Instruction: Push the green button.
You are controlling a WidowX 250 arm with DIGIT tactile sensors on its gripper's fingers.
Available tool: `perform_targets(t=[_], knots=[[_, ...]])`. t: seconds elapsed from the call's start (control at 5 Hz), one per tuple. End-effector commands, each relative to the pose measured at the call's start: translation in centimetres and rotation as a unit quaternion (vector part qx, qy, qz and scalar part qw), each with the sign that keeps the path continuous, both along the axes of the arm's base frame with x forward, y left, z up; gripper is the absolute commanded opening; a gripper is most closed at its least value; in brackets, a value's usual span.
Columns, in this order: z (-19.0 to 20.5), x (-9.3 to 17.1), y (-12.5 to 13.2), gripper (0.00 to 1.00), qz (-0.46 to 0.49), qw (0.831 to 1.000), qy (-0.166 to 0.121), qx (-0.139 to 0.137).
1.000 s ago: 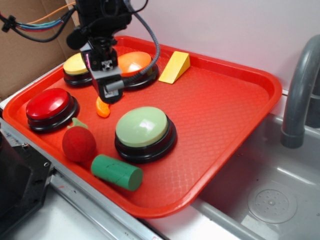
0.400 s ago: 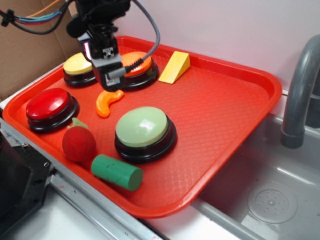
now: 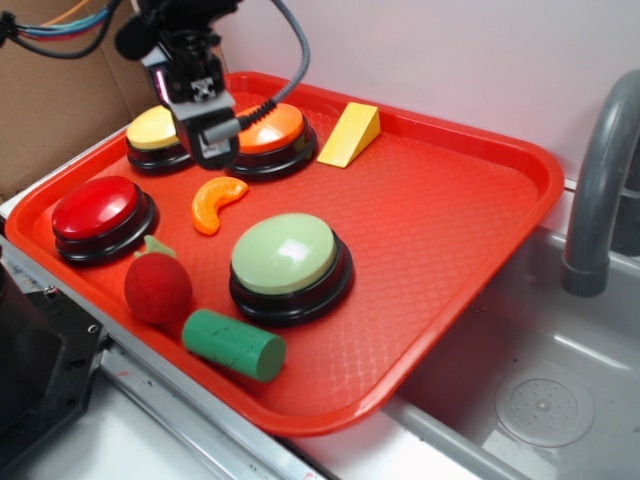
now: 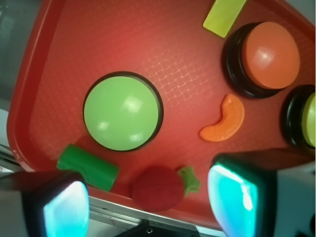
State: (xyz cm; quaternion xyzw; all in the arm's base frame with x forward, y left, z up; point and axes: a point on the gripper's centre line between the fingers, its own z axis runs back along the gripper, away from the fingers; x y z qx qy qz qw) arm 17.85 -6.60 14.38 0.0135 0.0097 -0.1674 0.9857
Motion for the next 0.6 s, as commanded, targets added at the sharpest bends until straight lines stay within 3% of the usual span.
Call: perform_targets(t=[0.0, 0.4], knots=[[1.47, 0.61, -0.40, 1.00, 0.004, 1.000, -0.023, -0.001], [1.58, 0.12, 0.15, 1.00, 0.017, 0.999, -0.034, -0.005]])
